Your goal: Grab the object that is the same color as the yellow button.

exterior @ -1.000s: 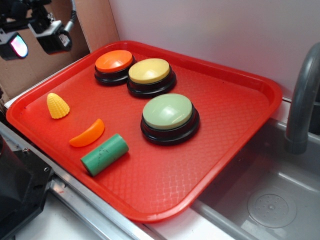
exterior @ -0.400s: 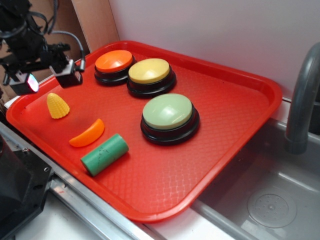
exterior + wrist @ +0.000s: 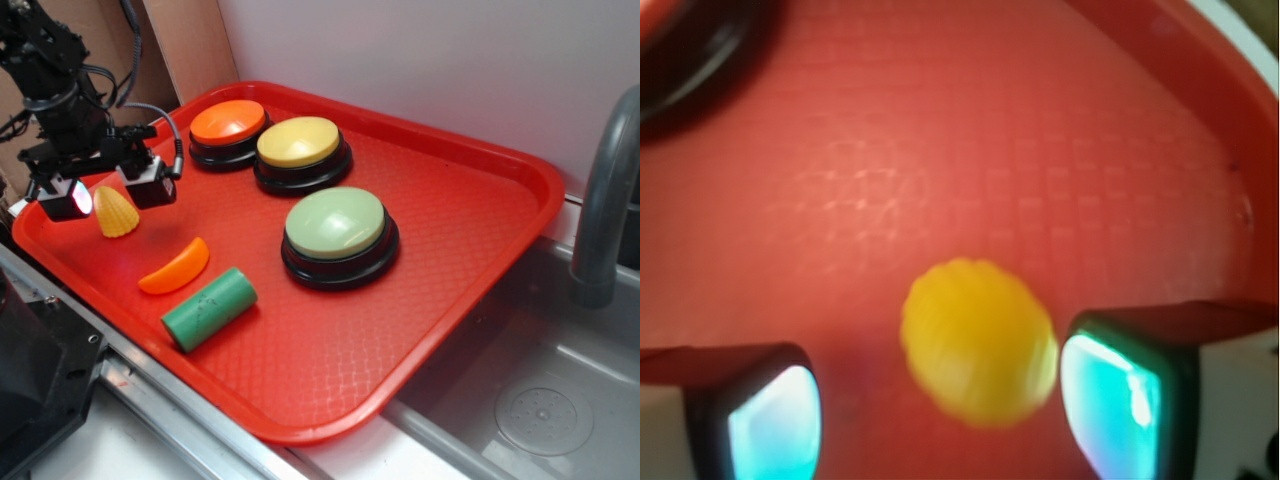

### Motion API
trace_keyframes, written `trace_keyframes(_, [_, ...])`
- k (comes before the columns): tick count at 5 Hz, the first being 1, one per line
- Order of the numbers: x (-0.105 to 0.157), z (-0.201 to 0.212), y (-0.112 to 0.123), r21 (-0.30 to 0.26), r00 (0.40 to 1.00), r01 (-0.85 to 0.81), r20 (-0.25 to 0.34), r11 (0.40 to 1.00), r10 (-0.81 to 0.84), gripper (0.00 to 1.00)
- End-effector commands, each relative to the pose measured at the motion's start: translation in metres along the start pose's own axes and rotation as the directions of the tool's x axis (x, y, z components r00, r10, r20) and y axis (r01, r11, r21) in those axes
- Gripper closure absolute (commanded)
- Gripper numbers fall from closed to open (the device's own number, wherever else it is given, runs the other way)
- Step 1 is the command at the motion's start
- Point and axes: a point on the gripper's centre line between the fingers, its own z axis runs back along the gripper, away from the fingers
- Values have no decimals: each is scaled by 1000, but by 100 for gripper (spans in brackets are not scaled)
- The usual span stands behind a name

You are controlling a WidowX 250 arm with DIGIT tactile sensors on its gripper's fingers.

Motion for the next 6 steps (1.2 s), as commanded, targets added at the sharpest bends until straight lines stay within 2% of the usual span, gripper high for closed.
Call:
trace_keyframes(1, [11, -7, 4, 51, 998, -3, 56, 999, 0, 95])
trace_keyframes(2, [8, -1, 3, 25, 998, -4, 58, 1000, 3, 100])
trace_keyframes(3, [11, 11, -2, -2, 998, 62, 25, 998, -62, 100])
trace_keyframes(4, [14, 50, -20, -62, 991, 127, -20, 990, -129, 100])
trace_keyframes(6, [-1, 128, -77, -111, 949, 311, -13, 944, -314, 100])
